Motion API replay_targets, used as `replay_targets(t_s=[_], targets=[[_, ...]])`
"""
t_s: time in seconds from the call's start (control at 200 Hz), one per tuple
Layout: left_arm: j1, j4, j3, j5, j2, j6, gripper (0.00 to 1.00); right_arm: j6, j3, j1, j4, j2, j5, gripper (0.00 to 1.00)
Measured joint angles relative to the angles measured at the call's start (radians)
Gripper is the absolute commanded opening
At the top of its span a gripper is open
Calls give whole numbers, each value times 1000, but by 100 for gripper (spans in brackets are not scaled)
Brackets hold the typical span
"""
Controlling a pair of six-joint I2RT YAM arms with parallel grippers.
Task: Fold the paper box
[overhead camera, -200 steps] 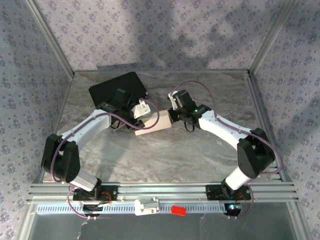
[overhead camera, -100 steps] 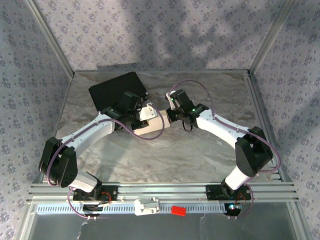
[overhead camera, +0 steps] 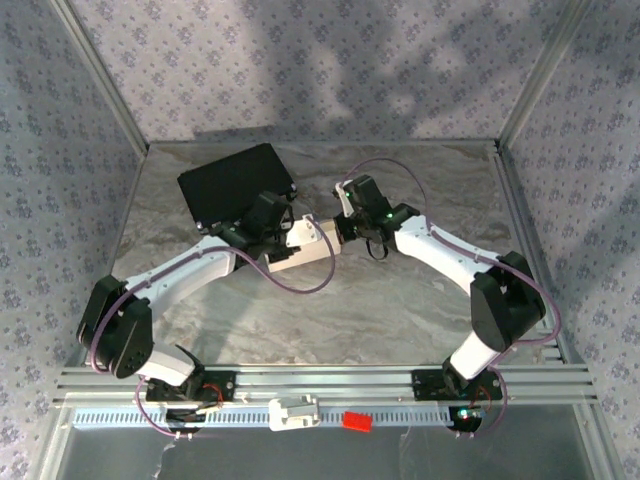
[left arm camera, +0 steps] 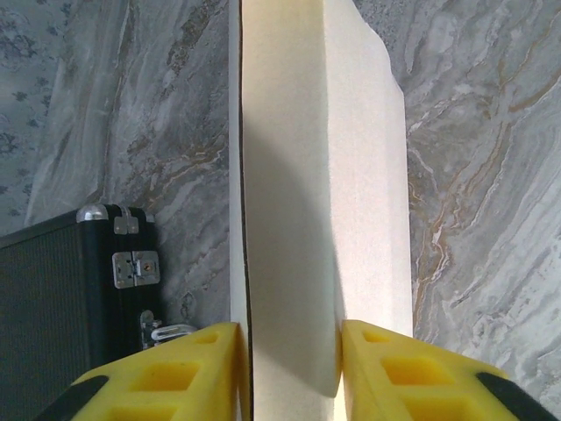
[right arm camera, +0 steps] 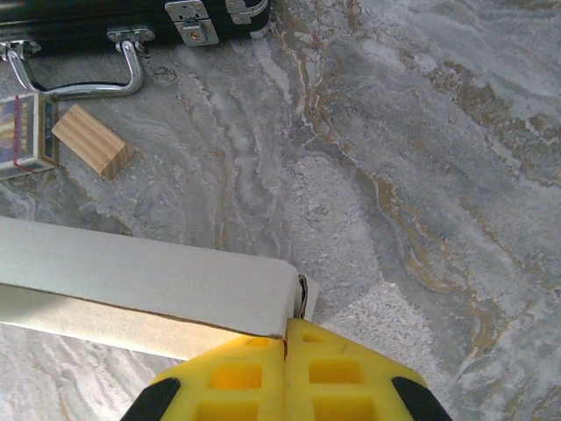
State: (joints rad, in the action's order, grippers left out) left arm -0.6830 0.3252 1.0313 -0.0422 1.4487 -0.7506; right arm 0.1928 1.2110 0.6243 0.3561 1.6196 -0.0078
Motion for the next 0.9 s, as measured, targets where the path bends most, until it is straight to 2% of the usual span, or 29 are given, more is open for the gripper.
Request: replay_targets(t_s=[0.07,0.225,0.37,0.6,0.765,0.899], targets=[[-5,-8,-3,-8,0,-1,29,28,5,-11,11,0,-26,0],[-9,-11,-4,-8,0,-1,28,125,24,-32,50,2,-83,12],[-15,-14,-4,-7,2,-1,28,262,28,-53,91,-5,-130,33],[-20,-37,-2,-2,14,-1,29,541,28,-80,215,-45,-204,59],[-20,-36,3,4,19,-2,30,789,65,-121,259,-97,-239,62],[-20,-34,14,6,28,-2,30,1002,113,-146,261,-85,-271,72]])
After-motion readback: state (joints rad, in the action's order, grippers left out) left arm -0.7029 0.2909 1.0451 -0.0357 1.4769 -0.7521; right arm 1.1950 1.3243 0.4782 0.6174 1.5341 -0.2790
